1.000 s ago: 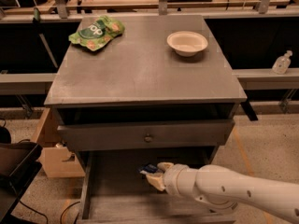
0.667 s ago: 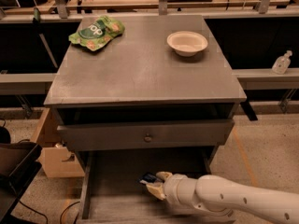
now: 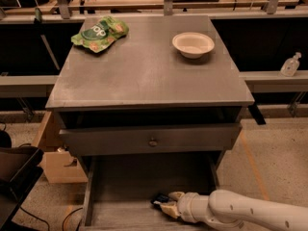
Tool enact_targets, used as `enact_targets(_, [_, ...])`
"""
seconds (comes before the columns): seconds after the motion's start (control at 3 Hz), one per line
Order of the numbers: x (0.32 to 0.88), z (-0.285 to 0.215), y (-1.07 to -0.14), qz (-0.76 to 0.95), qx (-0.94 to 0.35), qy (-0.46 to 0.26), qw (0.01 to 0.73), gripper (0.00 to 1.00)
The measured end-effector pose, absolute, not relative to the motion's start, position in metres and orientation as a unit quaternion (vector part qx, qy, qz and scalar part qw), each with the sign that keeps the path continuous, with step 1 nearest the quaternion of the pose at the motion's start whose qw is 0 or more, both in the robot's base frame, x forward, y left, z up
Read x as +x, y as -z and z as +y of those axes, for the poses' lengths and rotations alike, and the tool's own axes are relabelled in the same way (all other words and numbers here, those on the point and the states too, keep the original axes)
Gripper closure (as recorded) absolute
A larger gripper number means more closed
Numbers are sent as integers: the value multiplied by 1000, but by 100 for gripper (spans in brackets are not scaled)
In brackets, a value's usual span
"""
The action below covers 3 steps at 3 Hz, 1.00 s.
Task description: Place rxbar blueberry into middle drawer
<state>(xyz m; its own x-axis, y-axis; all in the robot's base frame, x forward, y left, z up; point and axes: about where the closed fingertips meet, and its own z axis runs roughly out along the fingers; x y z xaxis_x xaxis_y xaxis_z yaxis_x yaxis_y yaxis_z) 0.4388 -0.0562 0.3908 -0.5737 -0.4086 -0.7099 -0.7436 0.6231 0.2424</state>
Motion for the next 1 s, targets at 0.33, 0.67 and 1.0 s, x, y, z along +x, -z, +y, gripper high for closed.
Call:
enact_targets(0.33, [438,-62,-383,848,-344,-265,303,84])
enact_targets(0.67, [437,-60,-382,848,-344,-266,302,61])
enact_targets(1.0, [437,-59,-382,848,-345,-267,302,39])
